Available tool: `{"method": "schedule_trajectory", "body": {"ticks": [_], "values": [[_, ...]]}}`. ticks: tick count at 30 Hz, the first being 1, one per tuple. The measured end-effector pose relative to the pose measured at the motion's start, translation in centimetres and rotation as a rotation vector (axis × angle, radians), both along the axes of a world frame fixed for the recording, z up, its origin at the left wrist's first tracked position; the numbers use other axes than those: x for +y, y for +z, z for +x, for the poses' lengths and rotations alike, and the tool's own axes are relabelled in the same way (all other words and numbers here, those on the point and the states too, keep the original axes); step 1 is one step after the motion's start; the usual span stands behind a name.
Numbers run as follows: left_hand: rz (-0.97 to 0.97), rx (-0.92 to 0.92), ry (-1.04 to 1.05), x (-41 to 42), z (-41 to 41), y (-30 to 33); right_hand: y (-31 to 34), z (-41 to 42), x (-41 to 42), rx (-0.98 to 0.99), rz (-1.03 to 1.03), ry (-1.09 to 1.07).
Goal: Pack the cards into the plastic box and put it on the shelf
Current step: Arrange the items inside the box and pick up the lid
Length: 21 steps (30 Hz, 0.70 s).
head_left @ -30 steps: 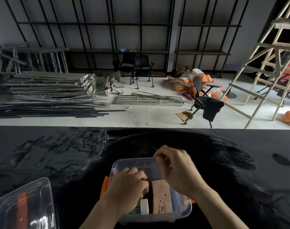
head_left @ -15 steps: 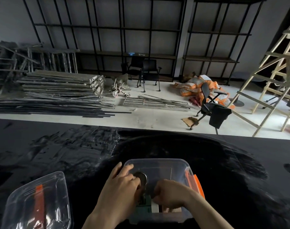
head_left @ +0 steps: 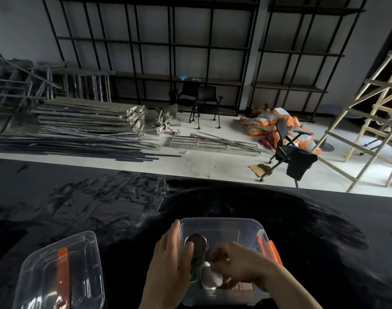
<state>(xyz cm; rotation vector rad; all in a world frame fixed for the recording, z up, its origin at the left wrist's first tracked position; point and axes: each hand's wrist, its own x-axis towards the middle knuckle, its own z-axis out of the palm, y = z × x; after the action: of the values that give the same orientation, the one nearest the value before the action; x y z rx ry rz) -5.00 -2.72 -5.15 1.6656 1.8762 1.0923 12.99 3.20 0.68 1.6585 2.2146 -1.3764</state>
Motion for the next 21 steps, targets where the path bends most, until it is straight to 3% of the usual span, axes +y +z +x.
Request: {"method": "schedule_trajectory", "body": {"ticks": [3, 7, 18, 21], "values": [[-0.014, -0.09, 0.024, 0.4, 0.3, -0.1, 0.0, 0.3, -0.6, 0.081, -0.012, -0.052], [-0.023, -0.153, 0.031, 0.6, 0.1, -0.4, -0.8, 0.0, -1.0, 0.044, 0.078, -0.049], [0.005, -0.166, 0.055, 1.6, 0.5, -1.1, -0.4, -1.6, -2.5, 0.077, 0.265, -0.119], [0.018, -0.166, 0.062, 1.2, 0.3, -0.6, -0.1, -1.5, -2.7, 0.097, 0.41, -0.144]]}}
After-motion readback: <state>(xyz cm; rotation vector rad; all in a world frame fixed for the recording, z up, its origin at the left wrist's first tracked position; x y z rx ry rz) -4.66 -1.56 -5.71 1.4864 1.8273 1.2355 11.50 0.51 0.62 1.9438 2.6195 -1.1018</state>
